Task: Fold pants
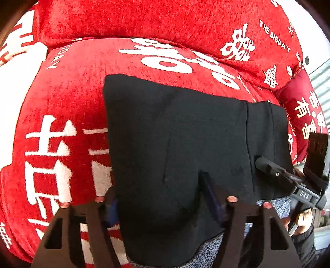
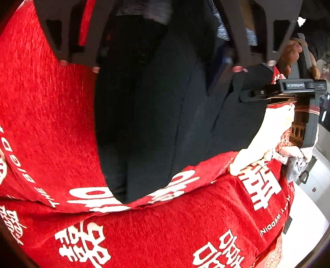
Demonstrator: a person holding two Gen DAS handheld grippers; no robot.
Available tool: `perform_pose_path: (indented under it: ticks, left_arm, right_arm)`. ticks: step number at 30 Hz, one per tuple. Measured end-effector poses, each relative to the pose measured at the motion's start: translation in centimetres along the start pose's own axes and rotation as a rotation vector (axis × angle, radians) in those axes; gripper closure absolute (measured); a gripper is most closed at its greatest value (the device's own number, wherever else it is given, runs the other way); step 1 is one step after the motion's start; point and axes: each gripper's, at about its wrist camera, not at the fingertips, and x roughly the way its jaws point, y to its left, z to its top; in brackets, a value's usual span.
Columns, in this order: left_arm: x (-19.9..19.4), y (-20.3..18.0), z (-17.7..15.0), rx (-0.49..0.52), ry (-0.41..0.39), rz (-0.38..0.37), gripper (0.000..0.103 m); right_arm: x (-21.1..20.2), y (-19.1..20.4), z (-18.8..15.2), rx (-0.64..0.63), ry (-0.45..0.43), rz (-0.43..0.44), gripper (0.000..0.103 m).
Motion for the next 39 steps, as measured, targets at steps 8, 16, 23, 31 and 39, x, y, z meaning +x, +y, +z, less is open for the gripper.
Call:
perform_pose_path:
  ticks: [8, 16, 23, 31, 39]
  left_arm:
    - [-2.3, -0.4, -0.5, 0.031, -0.02, 0.037, 0.051]
    - [-7.2, 2.2, -0.6, 0.01, -0.068, 0.064, 0.051]
    - [-10.4, 6.6, -0.6, -0.037, -0.093, 0.124, 0.051]
    - [-11.2, 11.3, -1.2, -0.091, -0.077, 0.175, 0.051]
    - [-7.5, 14.0, -2.0, -0.119, -0.024, 0.164, 0.048]
  right_arm:
    - [-2.5, 3.6, 0.6, -0.017, -0.015, -0.036, 0.047]
    - [-2.8, 8.9, 2.4, -0.065, -0.032, 0.004, 0.047]
    - [-1.0, 13.7, 4.0, -0.107, -0.018, 0.045, 0.047]
    - [2.7, 18.0, 3.7, -0.118, 0.045, 0.055, 0.047]
    - [6.7, 17.7, 2.2, -0.092, 0.114, 0.008, 0.047]
